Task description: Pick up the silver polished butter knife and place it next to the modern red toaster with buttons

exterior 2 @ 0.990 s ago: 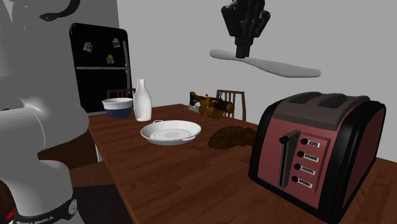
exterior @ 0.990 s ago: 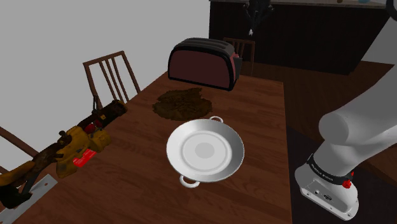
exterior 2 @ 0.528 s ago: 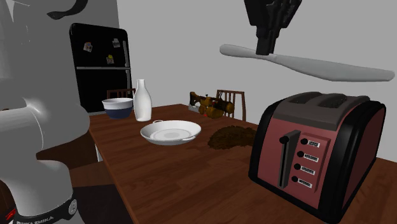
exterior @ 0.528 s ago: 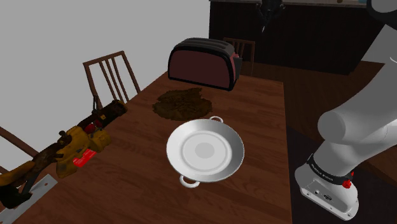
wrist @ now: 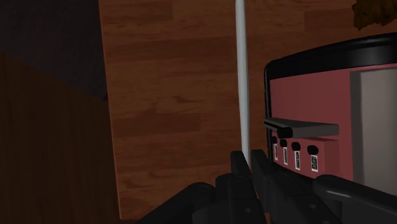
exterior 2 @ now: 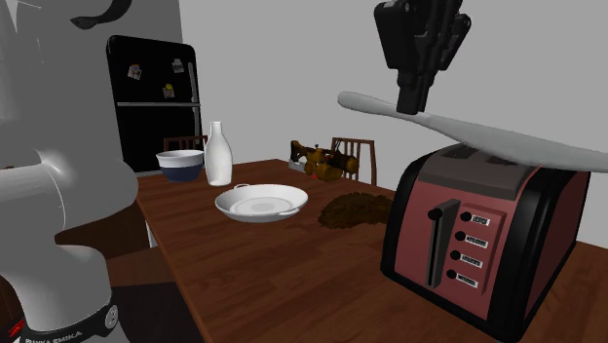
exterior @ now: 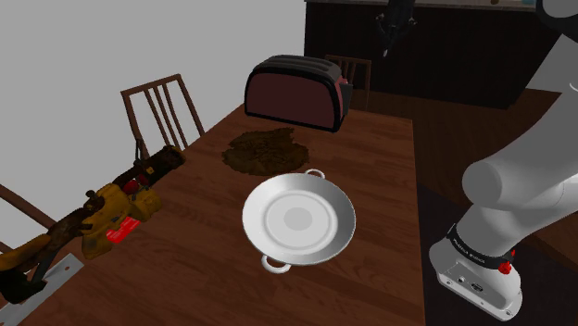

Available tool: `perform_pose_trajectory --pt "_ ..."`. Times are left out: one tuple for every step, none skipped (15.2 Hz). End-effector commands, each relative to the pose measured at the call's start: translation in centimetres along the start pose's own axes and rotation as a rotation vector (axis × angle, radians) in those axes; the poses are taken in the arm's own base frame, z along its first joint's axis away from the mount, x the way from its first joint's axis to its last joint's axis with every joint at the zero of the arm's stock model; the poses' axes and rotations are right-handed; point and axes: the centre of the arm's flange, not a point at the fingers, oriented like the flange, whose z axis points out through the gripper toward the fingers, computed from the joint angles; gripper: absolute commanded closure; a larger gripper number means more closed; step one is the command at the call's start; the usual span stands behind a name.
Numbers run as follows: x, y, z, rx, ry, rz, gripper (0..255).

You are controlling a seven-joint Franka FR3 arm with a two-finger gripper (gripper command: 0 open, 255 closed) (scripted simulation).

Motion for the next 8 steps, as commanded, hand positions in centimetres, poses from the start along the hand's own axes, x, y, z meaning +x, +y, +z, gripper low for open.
perform_pose_trajectory --pt "0.2 -0.1 1.2 0.000 0.000 0.000 255" --pt "0.3 0.0 1.7 0.000 0.000 0.000 255" --pt "0.3 0.0 2.2 0.000 0.000 0.000 255" --pt "0.4 0.1 2.7 0.000 0.000 0.000 255" --pt "0.5 0.1 3.2 0.000 0.000 0.000 255" --pt "0.6 0.1 3.8 0.000 0.000 0.000 255" --pt "0.7 0.2 4.3 0.000 0.000 0.000 255" --pt "0.7 0.2 4.8 0.000 0.000 0.000 255"
